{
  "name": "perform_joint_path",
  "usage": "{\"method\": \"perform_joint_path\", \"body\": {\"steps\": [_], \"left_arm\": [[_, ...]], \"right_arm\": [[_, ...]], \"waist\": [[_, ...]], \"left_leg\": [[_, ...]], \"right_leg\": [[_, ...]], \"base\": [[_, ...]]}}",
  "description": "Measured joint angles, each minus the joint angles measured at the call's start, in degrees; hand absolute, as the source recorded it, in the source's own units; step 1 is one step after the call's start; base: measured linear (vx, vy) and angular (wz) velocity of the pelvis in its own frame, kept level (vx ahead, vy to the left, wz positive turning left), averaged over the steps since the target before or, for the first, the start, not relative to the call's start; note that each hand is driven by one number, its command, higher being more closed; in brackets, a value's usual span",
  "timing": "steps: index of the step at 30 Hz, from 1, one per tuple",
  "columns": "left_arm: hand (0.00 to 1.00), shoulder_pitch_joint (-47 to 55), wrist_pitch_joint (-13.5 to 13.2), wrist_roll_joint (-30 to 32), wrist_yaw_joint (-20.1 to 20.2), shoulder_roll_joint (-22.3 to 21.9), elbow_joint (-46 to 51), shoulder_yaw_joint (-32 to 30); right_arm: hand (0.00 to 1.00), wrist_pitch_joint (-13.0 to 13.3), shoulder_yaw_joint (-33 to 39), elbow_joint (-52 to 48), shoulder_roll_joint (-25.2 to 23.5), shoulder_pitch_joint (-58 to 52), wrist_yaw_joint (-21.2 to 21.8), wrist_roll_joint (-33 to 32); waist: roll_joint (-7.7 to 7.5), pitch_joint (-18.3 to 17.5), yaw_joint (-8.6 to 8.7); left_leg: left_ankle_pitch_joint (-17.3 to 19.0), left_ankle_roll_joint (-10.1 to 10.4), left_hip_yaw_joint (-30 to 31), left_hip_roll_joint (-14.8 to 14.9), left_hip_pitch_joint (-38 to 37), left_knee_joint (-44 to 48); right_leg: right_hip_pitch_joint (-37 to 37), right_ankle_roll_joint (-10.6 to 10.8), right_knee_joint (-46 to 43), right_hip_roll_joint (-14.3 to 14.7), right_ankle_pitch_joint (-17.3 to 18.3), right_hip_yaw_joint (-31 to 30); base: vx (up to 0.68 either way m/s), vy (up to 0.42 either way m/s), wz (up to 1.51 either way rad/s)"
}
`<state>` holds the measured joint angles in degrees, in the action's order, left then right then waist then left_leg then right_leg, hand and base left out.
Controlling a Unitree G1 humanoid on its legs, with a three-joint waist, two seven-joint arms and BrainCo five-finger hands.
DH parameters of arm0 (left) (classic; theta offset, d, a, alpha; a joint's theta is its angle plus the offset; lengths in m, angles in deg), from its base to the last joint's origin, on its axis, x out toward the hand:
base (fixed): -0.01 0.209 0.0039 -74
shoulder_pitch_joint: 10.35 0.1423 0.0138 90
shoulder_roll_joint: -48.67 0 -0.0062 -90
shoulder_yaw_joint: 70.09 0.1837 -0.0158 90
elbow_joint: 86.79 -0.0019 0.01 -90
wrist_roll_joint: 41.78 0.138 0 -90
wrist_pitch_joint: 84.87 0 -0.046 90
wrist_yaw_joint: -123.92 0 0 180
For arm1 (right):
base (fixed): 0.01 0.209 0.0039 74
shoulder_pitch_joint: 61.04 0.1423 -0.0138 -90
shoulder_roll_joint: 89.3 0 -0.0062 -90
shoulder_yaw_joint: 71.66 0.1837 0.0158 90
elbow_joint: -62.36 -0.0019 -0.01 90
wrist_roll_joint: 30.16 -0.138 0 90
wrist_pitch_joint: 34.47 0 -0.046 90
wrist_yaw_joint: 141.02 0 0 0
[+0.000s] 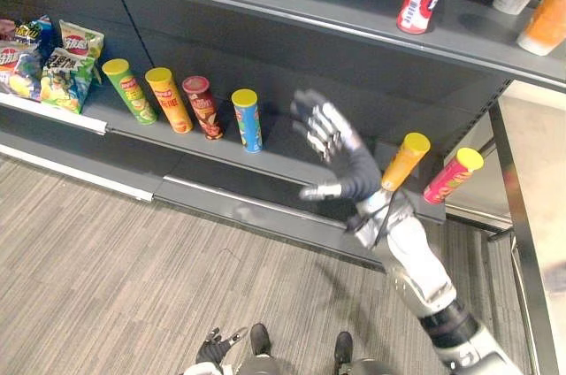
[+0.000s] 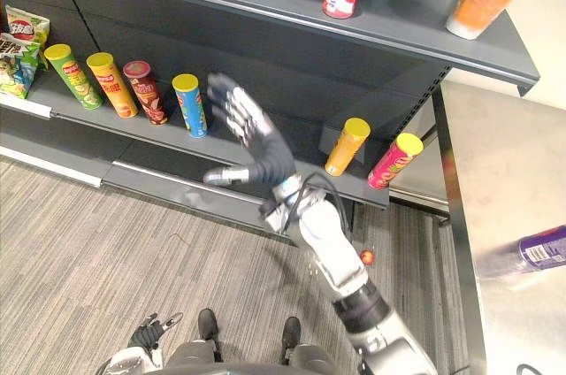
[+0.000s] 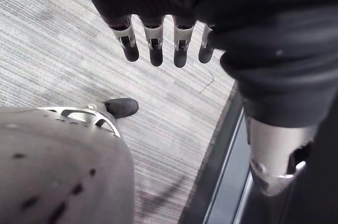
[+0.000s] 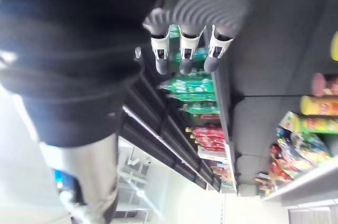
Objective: Put the gum and the chips on the shelf.
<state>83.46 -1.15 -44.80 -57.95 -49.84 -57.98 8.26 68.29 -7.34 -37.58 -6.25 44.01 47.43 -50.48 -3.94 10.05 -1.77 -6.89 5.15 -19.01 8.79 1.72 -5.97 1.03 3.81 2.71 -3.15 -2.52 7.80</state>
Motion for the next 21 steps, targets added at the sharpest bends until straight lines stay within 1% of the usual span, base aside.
{"method": "perform_joint_path", "body": {"steps": [2, 3, 6, 8, 9, 10, 12, 14, 15, 17, 18, 21], "left_arm": [[0.00, 0.07, -0.14, 0.00, -0.03, 0.01, -0.27, -0.06], [0.00, 0.15, -0.17, 0.10, -0.05, -0.07, -0.49, -0.60], [0.00, 0.31, -0.46, 1.71, -0.09, -0.56, -0.51, -2.16], [0.00, 0.37, -0.67, 1.93, -0.10, -0.61, -0.52, -2.51], [0.00, 0.37, -0.68, 2.00, -0.10, -0.71, -0.52, -2.69], [0.00, 0.43, -0.70, 2.06, -0.07, -1.00, -0.52, -3.40], [0.00, 0.48, -0.71, 2.07, -0.07, -1.27, -0.78, -4.48], [0.00, 0.44, -0.74, 2.07, 0.05, -1.67, -1.20, -4.49], [0.00, 0.43, -0.76, 2.07, 0.08, -1.75, -1.43, -4.50], [0.00, 0.53, -0.77, 2.07, 0.13, -2.17, -1.65, -4.58], [0.00, 0.52, -0.78, 2.07, 0.14, -2.24, -1.67, -4.61], [0.00, 0.50, -0.80, 2.04, 0.30, -2.61, -2.25, -4.97]], "right_arm": [[0.00, 0.04, -0.13, 1.44, 0.06, -2.97, 0.80, 0.03], [0.00, 0.05, -0.28, 3.87, -0.15, -5.43, 0.92, 0.11], [0.00, -0.19, -1.05, 10.68, -0.25, -11.67, 1.36, 0.63], [0.00, -0.44, -0.57, 18.20, -0.43, -16.67, 2.33, 4.36], [0.00, -0.70, -0.13, 20.32, -0.69, -17.65, 2.58, 4.88], [0.00, -0.96, 1.12, 24.17, -1.10, -19.33, 2.69, 6.72], [0.00, -1.24, 5.03, 30.85, -1.15, -21.72, 3.09, 9.39], [0.00, -1.31, 11.41, 37.98, -1.18, -23.72, 2.39, 12.96], [0.00, -1.34, 13.30, 40.16, -1.16, -24.06, 2.03, 13.73], [0.00, -1.99, 19.50, 48.45, -1.14, -24.46, 0.24, 14.31], [0.00, -2.07, 20.92, 50.45, -1.17, -24.44, 0.08, 14.56], [0.00, -2.43, 28.21, 61.17, -2.36, -24.26, -2.09, 15.07]], "waist": [[-0.02, -0.30, 0.00], [-0.02, -0.63, -0.02], [-0.01, -1.08, 0.01], [0.01, -1.09, 0.02], [0.02, -1.09, 0.01], [0.05, -1.08, 0.00], [0.24, -1.14, 0.11], [0.78, -1.44, 0.28], [0.99, -1.57, 0.34], [1.64, -1.83, 0.62], [1.76, -1.83, 0.70], [2.44, -2.09, 0.87]], "left_leg": [[0.00, 0.00, -0.45, 0.01, 0.02, 0.00], [0.10, -0.09, -0.81, -0.03, -0.06, 0.00], [0.26, -0.23, -0.96, -0.21, -0.17, 0.00], [0.55, -0.55, -1.25, -0.32, -0.22, 0.00], [0.62, -0.62, -1.42, -0.34, -0.27, 0.00], [0.74, -0.63, -1.96, -0.36, -0.47, 0.00], [1.01, -0.39, -2.45, -0.54, -0.94, 0.00], [1.23, -0.34, -2.49, -0.86, -0.95, 0.00], [1.32, -0.38, -2.52, -0.96, -0.97, 0.00], [1.62, -0.50, -2.78, -1.18, -1.20, 0.00], [1.68, -0.50, -2.84, -1.19, -1.28, 0.01], [2.15, -0.41, -3.46, -1.18, -2.28, 0.01]], "right_leg": [[0.41, -0.01, -0.28, 0.00, 0.02, -0.37], [0.52, -0.49, -0.49, -0.01, 0.37, -0.62], [0.39, -0.47, -0.43, -0.18, 0.40, -0.71], [0.38, -0.47, -0.35, -0.27, 0.40, -0.95], [0.39, -0.47, -0.34, -0.29, 0.40, -1.07], [0.41, -0.47, -0.34, -0.32, 0.39, -1.42], [0.31, -0.44, -0.36, -0.49, 0.39, -2.14], [0.31, -0.21, -0.37, -0.78, 0.54, -2.16], [0.31, -0.20, -0.37, -0.88, 0.55, -2.18], [0.27, 0.00, -0.38, -1.09, 0.69, -2.32], [0.21, 0.02, -0.38, -1.11, 0.71, -2.35], [-0.41, 0.17, -0.83, -1.08, 1.41, -2.46]], "base": [[0.01, 0.000, -0.10], [0.02, 0.000, -0.10], [0.02, 0.002, -0.02], [0.03, 0.002, -0.03], [0.04, 0.003, -0.08], [0.04, 0.003, -0.17], [0.04, 0.003, -0.16], [0.05, 0.010, -0.01], [0.07, 0.016, -0.01], [0.06, 0.011, -0.05], [0.06, 0.004, -0.05], [0.06, 0.000, -0.04]]}}
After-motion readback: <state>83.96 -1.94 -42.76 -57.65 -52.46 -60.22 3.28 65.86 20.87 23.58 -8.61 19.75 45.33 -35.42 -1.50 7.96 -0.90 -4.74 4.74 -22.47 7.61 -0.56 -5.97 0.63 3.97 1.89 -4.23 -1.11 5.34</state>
